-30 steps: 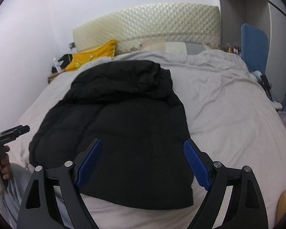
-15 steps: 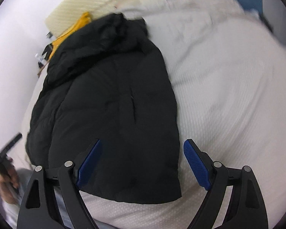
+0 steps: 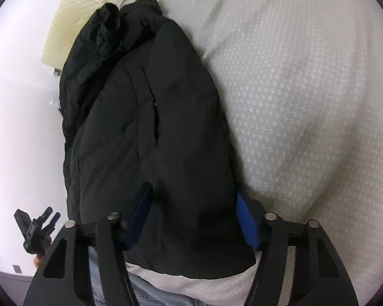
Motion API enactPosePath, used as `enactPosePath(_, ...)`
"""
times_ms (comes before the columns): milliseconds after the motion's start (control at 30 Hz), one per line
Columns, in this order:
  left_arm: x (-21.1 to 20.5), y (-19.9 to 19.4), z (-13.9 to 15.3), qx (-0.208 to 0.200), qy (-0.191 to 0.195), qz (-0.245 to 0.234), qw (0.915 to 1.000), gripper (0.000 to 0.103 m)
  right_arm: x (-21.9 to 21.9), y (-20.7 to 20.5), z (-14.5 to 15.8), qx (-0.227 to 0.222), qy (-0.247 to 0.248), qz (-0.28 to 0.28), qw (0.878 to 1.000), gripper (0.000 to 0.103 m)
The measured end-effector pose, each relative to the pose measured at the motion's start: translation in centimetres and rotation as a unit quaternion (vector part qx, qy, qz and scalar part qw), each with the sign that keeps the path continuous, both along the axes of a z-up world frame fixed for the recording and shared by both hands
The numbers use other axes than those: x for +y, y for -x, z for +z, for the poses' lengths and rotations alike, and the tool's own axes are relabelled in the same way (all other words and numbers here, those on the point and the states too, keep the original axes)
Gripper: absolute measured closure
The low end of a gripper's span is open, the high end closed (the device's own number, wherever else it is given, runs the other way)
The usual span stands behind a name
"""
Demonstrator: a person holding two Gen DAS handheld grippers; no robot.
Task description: Fold large clothes
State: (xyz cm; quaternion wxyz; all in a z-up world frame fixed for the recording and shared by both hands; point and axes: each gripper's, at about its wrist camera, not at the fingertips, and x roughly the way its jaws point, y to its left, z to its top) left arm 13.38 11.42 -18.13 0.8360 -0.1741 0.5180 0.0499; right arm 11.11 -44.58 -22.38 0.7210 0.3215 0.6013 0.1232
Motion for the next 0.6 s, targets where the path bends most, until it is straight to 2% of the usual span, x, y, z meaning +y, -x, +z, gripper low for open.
enactPosePath(67, 1.9, -0.1, -0.8, 0.014, 0.023, 0.012, 0.9996, 0.019, 0.4, 0.1, 0.4, -0.009, -0.010, 0.007, 1.000, 0.044)
enactPosePath(133, 3.5, -0.4, -2.3, 0.034, 0.063, 0.023, 0.9971, 0.019, 0.9, 0.0, 1.2, -0.027, -0.045, 0.012, 0.999, 0.044)
enactPosePath(200, 4.8, -1.0, -4.1, 0.055, 0.131, 0.030, 0.9893, 0.019, 1.2, 0.2, 2.1, -0.046, -0.062, 0.021, 0.997, 0.044)
enactPosePath(267, 5.7, -1.7, -5.6, 0.067, 0.176, 0.034, 0.9815, 0.019, 1.5, 0.4, 3.0, -0.065, -0.087, 0.029, 0.994, 0.044)
enactPosePath(300, 5.9, -1.7, -6.3, 0.071, 0.187, 0.035, 0.9792, 0.019, 1.6, 0.5, 3.3, -0.070, -0.096, 0.029, 0.993, 0.044)
enactPosePath(467, 6.1, -2.8, -9.0, 0.105, 0.239, 0.036, 0.9647, 0.019, 1.4, 0.5, 2.9, -0.060, -0.103, 0.021, 0.993, 0.043)
enactPosePath(567, 6.1, -3.1, -9.7, 0.102, 0.271, 0.020, 0.9569, 0.019, 0.9, 0.5, 2.1, -0.044, -0.104, 0.009, 0.994, 0.043)
enactPosePath(600, 6.2, -3.4, -10.3, 0.100, 0.295, 0.013, 0.9501, 0.019, 0.6, 0.4, 1.6, -0.035, -0.105, 0.000, 0.994, 0.043)
